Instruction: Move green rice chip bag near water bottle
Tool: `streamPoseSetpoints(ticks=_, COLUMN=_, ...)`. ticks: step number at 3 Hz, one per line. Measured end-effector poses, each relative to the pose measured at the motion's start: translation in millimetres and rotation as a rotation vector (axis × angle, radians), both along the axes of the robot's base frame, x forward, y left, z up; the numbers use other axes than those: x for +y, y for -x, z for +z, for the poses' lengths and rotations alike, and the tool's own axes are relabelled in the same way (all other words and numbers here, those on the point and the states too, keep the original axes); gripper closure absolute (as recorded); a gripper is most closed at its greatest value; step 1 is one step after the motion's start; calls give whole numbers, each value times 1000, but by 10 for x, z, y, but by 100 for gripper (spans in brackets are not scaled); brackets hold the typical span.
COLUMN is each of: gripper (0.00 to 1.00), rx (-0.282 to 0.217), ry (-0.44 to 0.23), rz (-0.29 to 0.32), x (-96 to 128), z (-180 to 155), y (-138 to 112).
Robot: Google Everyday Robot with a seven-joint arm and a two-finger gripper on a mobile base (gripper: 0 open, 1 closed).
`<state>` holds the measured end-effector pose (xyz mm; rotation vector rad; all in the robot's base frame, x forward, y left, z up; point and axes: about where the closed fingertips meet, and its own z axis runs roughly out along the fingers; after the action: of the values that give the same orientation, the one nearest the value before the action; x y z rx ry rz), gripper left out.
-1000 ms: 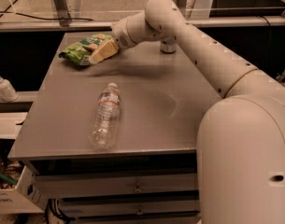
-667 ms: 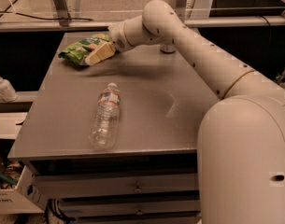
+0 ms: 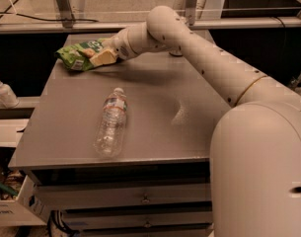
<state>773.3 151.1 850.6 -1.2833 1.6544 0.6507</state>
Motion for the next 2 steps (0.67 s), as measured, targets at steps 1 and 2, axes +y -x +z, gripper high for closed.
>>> streamPoseSetpoints(ticks=1, gripper=64, rx=11, ry=14, rz=10, x=18, z=-99, y=98)
streamPoseSetpoints(ticks=2, gripper=88, rx=8, ry=37, rz=8, x=-76, z=-131, y=161)
